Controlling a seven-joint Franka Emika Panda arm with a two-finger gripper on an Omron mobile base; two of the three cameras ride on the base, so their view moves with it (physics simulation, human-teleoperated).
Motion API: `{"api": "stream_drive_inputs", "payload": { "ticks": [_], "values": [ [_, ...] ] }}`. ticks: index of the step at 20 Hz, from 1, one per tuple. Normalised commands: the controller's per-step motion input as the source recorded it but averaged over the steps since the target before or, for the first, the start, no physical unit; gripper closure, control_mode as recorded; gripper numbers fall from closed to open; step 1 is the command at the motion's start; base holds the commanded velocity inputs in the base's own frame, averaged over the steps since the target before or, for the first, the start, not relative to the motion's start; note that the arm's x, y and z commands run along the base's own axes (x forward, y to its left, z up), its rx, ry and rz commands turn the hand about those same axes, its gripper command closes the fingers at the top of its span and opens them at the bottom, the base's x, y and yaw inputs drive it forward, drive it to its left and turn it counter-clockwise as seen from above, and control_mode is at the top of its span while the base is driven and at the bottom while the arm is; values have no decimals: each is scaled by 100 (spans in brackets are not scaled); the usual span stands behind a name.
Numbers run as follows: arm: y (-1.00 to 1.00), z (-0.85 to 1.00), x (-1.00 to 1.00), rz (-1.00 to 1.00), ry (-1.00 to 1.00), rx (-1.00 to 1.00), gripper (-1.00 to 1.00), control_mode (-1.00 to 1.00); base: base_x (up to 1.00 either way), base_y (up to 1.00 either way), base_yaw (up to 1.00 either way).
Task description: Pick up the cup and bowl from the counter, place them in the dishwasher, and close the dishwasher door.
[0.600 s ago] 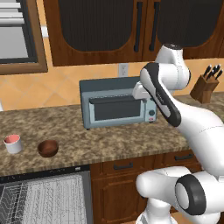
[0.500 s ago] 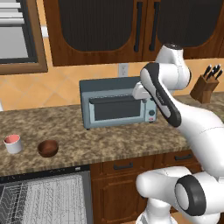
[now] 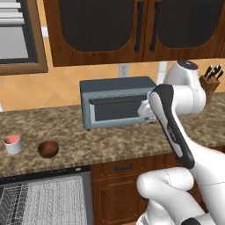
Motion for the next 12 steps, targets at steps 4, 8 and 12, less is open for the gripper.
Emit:
{"api": "stream_drive_inputs", "payload": {
  "ticks": [4, 8, 12],
  "values": [
    [0, -29, -29, 0, 0, 0, -100, -100, 0, 0, 0],
    [0, -2, 0, -1, 0, 0, -100, 100, -11, -24, 8],
    [0, 0, 0, 0, 0, 0, -100, 100, -58, -56, 74]
  ]
}}
